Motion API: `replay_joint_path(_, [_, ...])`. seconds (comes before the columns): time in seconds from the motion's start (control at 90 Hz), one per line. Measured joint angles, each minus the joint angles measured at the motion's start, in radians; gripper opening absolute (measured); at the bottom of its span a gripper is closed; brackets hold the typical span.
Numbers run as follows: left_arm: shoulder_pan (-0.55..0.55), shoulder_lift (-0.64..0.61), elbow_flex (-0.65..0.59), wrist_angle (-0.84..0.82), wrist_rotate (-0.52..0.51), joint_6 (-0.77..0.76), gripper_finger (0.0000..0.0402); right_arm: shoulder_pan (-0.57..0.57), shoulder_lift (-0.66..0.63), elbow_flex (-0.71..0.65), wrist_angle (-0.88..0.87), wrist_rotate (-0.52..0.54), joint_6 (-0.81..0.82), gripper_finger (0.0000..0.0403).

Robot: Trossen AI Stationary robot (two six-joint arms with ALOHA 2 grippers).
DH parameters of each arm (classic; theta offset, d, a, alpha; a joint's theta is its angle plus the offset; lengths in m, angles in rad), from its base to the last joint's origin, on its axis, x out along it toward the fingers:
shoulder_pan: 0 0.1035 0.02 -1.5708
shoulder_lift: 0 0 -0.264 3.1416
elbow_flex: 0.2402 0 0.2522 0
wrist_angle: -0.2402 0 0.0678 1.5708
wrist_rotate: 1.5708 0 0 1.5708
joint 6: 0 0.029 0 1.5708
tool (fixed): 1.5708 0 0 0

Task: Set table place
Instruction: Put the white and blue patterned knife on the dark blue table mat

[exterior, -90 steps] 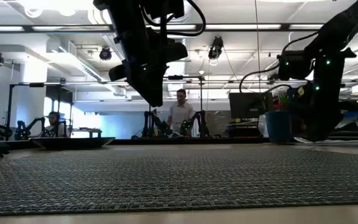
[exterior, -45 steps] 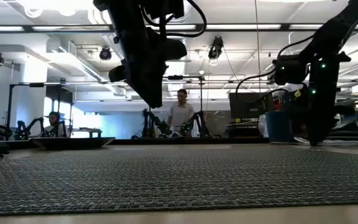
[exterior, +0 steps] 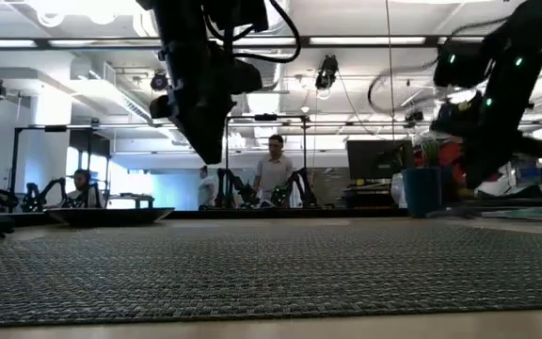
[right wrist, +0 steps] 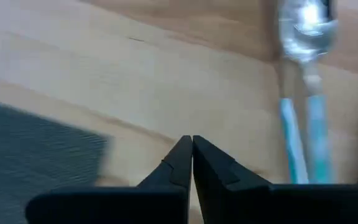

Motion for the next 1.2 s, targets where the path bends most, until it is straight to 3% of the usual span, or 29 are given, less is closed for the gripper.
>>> replay_joint_path(0.078, [0.0,-0.002,-0.01,-0.012,-0.033,0.024,0.0059,0.105,-0.074,0.021,0.001,0.014,0.12,0.0003])
replay_joint_path(0.2, [0.0,-0.004,-0.045,-0.013,-0.035,0.05,0.0059,0.282,-0.121,0.047,-0.026,0.139,0.295,0.0002])
replay_joint_path(0.311, [-0.004,-0.006,-0.081,-0.012,-0.029,0.066,0.0059,0.403,-0.101,0.06,-0.14,0.223,0.422,0.0001])
replay_joint_path(0.422, [-0.007,-0.005,-0.121,0.004,-0.022,0.071,0.0059,0.436,-0.026,0.051,-0.269,0.272,0.501,0.0001])
replay_joint_path(0.622, [-0.009,-0.005,-0.168,0.041,0.039,0.073,0.0059,0.342,0.117,0.047,-0.261,0.276,0.405,0.0017])
replay_joint_path(1.011, [-0.051,-0.006,-0.188,0.097,0.084,0.068,0.0059,0.05,0.325,0.047,-0.161,0.219,0.217,0.0153])
replay_joint_path(1.2, [-0.061,-0.006,-0.188,0.109,0.102,0.064,0.0059,-0.054,0.386,0.046,-0.088,0.196,0.138,0.0177])
